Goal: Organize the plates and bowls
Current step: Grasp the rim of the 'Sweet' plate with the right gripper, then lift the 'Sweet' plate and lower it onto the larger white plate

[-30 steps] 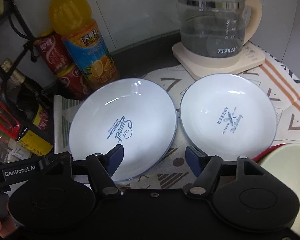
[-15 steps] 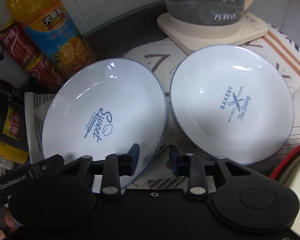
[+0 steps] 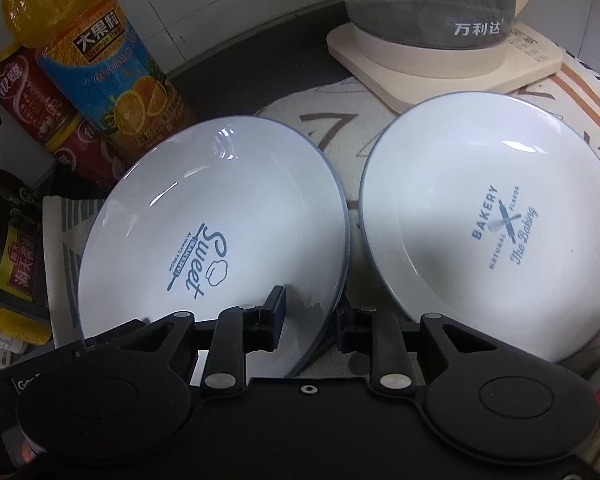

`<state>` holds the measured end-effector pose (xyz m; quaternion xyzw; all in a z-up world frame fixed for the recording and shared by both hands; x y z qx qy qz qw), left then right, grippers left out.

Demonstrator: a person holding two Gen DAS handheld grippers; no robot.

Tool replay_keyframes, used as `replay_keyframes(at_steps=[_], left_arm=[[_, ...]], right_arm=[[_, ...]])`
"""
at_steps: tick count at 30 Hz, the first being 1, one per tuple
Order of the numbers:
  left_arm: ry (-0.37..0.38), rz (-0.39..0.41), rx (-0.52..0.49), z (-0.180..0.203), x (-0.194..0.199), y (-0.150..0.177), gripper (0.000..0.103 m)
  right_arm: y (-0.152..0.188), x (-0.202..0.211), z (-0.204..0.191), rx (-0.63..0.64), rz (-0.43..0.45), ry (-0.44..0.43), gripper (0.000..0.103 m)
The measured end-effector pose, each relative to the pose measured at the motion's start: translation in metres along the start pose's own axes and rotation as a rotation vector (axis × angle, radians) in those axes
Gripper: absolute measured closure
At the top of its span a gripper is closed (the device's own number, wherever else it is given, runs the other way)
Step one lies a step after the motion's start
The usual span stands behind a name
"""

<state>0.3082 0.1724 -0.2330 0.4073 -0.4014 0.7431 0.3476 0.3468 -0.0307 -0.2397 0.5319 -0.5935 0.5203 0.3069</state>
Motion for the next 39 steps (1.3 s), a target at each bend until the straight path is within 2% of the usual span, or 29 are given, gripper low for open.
replay_keyframes(at_steps=[4, 9, 12, 28, 39], left_arm=[[0.009, 0.023, -0.014, 0.000, 0.009, 0.006, 0.087], [0.024, 0.050, 0.014, -0.006, 0.026, 0.008, 0.087], [0.023, 0.054, 0.024, -0.006, 0.034, 0.015, 0.086], [0.004, 0.114, 0.068, -0.003, 0.078, 0.060, 0.086], [-0.010, 0.144, 0.071, 0.001, 0.113, 0.105, 0.086]], right_arm=[[0.002, 0.003, -0.005, 0.027, 0.027, 0.040, 0.081], [0.007, 0.020, -0.002, 0.030, 0.079, -0.013, 0.089], [0.009, 0.027, -0.001, 0.029, 0.085, -0.060, 0.089], [0.043, 0.057, 0.000, 0.088, 0.115, -0.113, 0.089], [0.074, 0.090, 0.001, 0.148, 0.163, -0.150, 0.089]])
Point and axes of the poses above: each gripper's, at about its wrist camera, not at the fingertips, and x roughly against the way its jaws point, z to its right, y to its underside, the point moved 3 cm from there along -x, roughly the way its jaws point, and after that the axes turned 11 degrees about -z, right-handed, at the moved point
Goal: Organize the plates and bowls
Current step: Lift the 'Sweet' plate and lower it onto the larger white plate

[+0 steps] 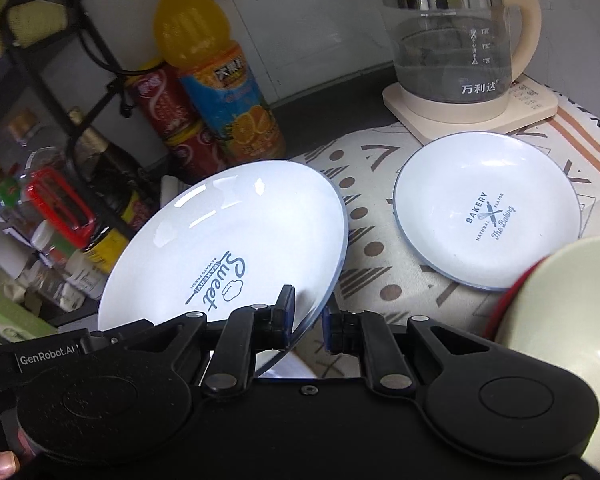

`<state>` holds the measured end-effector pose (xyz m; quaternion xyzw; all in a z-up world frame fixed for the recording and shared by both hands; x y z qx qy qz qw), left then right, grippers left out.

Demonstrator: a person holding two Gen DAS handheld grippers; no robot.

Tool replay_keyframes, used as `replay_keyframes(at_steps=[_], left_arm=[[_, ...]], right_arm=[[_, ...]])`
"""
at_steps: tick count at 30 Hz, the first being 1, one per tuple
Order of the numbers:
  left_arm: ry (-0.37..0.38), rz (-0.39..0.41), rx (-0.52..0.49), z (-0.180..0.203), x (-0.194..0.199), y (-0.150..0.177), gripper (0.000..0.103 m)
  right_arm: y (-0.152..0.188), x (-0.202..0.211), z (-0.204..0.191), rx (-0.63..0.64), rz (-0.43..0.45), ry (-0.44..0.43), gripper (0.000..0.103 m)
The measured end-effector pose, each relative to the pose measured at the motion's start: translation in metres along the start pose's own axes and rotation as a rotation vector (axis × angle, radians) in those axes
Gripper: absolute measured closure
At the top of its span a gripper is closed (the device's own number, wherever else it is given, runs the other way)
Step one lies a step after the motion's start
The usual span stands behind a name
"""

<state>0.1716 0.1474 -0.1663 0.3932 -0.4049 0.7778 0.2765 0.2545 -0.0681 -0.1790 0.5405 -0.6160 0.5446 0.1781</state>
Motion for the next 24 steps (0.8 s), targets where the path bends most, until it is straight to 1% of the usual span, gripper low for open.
replay_keyframes(at_steps=[4, 12, 22, 24], left_arm=[[-0.001, 0.006, 0.003, -0.001, 0.011, 0.017, 0.085], [-0.012, 0.017, 0.024, -0.005, 0.029, 0.049, 0.085], [-0.033, -0.005, 0.060, -0.007, 0.036, 0.086, 0.085], [-0.038, -0.013, 0.068, -0.008, 0.035, 0.092, 0.086]], right_arm=[[0.014, 0.015, -0.003, 0.024, 0.021, -0.002, 0.089], [0.040, 0.034, -0.004, 0.061, 0.023, -0.017, 0.089], [0.070, 0.043, 0.000, 0.100, -0.009, -0.021, 0.089], [0.076, 0.044, 0.003, 0.089, -0.024, -0.023, 0.089]])
Point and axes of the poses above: each gripper's, at about its wrist camera, not at the fingertips, and x roughly against the way its jaws point, z to its right, y to its underside, the point moved 3 cm from there along -x, roughly the way its jaws point, and after that the axes turned 11 degrees about -z, right-handed, at the moved point
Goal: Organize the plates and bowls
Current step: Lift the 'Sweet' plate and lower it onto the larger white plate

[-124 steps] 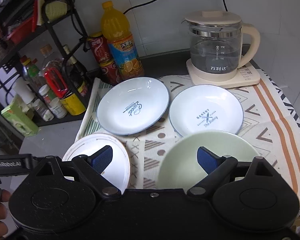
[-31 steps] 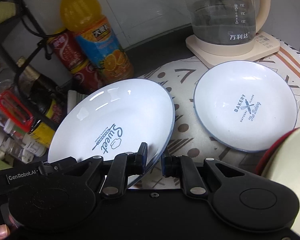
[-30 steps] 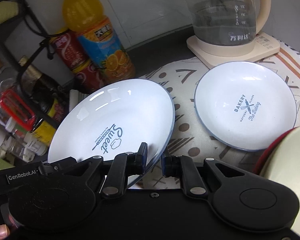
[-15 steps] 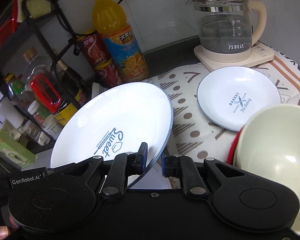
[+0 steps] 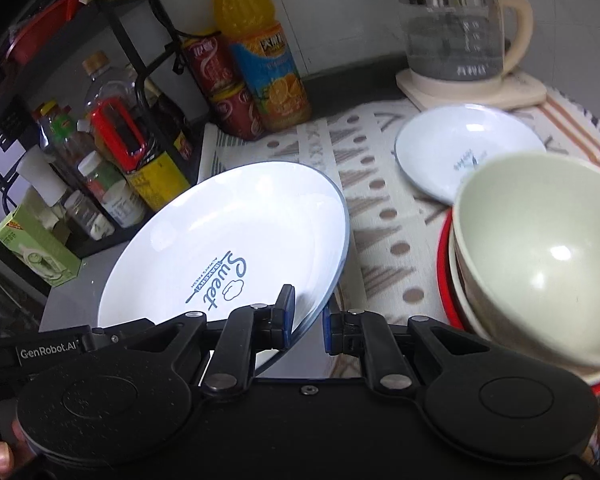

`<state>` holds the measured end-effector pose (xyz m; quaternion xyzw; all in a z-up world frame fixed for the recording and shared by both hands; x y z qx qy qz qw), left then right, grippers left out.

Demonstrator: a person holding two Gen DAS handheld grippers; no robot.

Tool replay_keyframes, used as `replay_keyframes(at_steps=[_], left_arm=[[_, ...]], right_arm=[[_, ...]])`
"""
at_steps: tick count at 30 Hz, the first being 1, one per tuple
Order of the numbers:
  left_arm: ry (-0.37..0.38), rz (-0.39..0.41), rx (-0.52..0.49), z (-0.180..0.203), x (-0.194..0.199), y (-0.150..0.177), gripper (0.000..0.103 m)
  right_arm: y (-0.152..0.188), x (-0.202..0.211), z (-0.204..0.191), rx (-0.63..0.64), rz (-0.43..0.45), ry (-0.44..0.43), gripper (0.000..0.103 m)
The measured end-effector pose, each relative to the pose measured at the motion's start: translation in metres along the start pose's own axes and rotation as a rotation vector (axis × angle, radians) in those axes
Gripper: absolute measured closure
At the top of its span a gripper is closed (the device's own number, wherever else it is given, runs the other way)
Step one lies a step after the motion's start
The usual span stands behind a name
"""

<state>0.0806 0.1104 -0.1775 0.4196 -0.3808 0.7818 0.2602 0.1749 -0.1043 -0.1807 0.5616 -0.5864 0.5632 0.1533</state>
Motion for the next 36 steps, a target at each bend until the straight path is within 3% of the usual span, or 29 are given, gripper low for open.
replay_keyframes(at_steps=[18, 27, 36], left_arm=[[-0.007, -0.081, 0.032, -0.006, -0.017, 0.023, 0.085], [-0.001, -0.094, 0.030, -0.012, -0.027, 0.021, 0.085], [0.024, -0.159, 0.055, -0.021, -0.026, 0.009, 0.083]], right_arm=[[0.026, -0.004, 0.003, 0.039, -0.060, 0.039, 0.089], [0.028, -0.012, 0.002, 0.051, -0.065, 0.062, 0.089], [0.026, -0.023, 0.002, 0.031, -0.075, 0.068, 0.090]])
Point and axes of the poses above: each gripper's, at about its wrist camera, not at the fingertips, and x roughly against the way its jaws point, z to its right, y to its underside, the point moved 3 cm from there along -x, roughly the way its jaws point, and after that the axes turned 11 degrees about -z, right-handed, at the moved point
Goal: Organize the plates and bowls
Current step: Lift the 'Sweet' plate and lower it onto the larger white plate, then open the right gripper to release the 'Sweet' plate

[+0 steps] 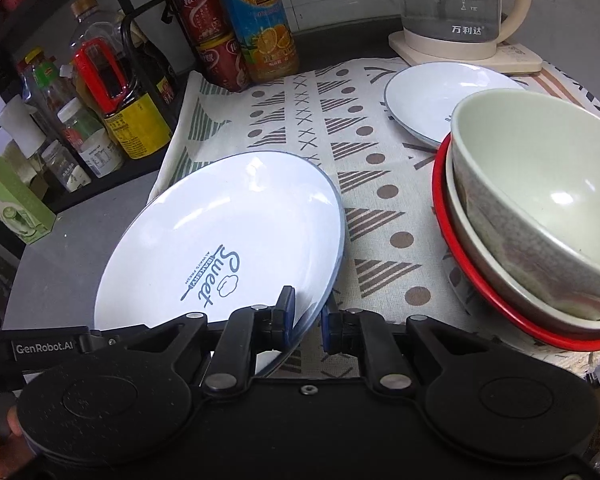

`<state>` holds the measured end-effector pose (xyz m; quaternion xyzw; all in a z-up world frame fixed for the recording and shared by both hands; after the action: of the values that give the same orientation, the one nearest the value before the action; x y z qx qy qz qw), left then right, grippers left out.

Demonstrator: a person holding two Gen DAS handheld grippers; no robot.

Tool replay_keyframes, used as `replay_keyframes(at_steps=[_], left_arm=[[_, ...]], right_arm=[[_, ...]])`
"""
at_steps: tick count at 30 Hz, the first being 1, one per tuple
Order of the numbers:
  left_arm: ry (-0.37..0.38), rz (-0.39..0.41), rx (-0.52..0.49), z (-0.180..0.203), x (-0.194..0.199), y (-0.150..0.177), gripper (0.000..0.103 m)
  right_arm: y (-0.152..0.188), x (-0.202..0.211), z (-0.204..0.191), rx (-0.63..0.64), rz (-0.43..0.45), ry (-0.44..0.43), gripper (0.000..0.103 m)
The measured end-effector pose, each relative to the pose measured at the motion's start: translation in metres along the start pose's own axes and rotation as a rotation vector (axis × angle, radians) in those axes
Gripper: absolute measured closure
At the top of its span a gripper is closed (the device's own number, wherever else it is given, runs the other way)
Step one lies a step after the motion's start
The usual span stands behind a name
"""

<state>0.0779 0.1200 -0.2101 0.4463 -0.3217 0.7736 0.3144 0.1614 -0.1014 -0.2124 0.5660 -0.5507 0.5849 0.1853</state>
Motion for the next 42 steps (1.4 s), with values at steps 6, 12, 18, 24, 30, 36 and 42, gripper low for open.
replay_keyframes(at_steps=[6, 12, 18, 24, 30, 36, 42], left_arm=[[0.006, -0.023, -0.014, -0.002, 0.010, -0.002, 0.083], [-0.014, -0.006, 0.005, -0.003, 0.019, -0.002, 0.082], [-0.040, 0.038, 0.002, -0.009, 0.024, -0.010, 0.080], [-0.080, 0.074, -0.028, -0.006, 0.019, -0.014, 0.078], [-0.105, 0.055, -0.007, -0.014, 0.009, -0.016, 0.078], [-0.132, 0.044, 0.024, -0.018, 0.009, -0.016, 0.077], [-0.118, 0.063, 0.006, -0.004, 0.027, -0.020, 0.074]], right_arm=[[-0.002, -0.004, -0.002, -0.005, 0.004, 0.017, 0.090], [-0.003, -0.007, -0.002, -0.014, -0.001, 0.018, 0.089], [-0.002, -0.010, 0.000, -0.031, -0.005, 0.016, 0.089], [-0.004, -0.012, -0.003, -0.023, -0.018, 0.030, 0.088], [-0.004, -0.011, 0.000, -0.033, -0.016, 0.045, 0.078], [-0.003, -0.011, 0.001, -0.032, -0.016, 0.044, 0.075], [-0.007, 0.005, 0.002, -0.004, 0.001, 0.067, 0.068]])
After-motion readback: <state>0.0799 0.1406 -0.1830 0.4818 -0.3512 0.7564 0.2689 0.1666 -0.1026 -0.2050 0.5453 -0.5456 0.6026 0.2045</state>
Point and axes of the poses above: each gripper's, at about its wrist camera, not at the fingertips, and x roughly against the way its jaws point, z to its right, y to its underside, the point moved 3 cm from there along -x, roughly the way its jaws point, and after that the axes turned 11 degrees about -z, right-handed, at the moved point
